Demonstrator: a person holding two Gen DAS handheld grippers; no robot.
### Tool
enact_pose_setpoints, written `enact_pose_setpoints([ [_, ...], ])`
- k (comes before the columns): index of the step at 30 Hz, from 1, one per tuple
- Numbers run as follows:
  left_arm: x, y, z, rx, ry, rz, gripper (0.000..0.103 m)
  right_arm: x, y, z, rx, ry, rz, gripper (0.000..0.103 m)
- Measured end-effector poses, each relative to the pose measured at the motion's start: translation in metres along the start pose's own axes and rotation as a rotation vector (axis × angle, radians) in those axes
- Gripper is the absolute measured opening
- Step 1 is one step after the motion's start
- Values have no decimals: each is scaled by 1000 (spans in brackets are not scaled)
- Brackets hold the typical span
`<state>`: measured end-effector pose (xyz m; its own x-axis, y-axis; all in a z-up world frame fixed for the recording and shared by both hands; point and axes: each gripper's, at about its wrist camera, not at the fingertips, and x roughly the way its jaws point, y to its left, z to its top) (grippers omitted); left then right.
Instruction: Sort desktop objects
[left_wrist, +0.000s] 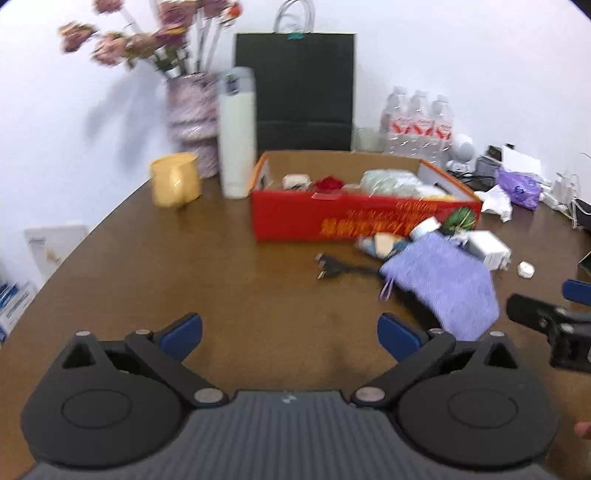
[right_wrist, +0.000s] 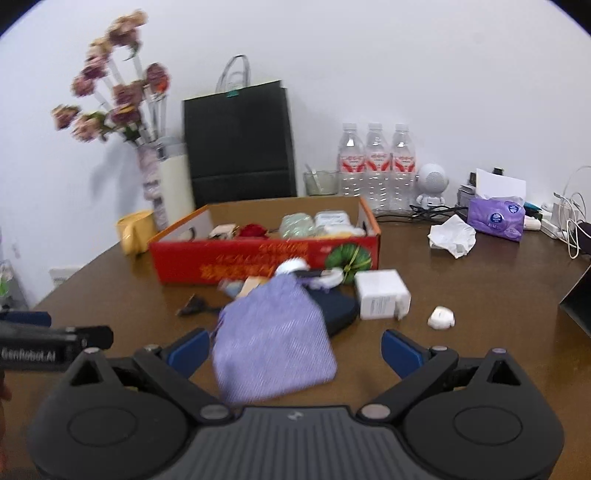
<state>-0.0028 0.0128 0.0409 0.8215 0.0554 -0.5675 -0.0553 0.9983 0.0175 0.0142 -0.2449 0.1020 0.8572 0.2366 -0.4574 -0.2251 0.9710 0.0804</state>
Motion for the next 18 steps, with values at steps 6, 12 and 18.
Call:
enact_pose_setpoints([
  [6,3,-11,-27,47,62,-3,103,-13,12,-21,-76,-1,2,100],
  [12,4,-24,-41,98,83,-9,103,-15,12,-29,-69,1,15,100],
  [18,-7,-33,-53,112,55,10,103,-15,8,-36,-52,28,31,100],
])
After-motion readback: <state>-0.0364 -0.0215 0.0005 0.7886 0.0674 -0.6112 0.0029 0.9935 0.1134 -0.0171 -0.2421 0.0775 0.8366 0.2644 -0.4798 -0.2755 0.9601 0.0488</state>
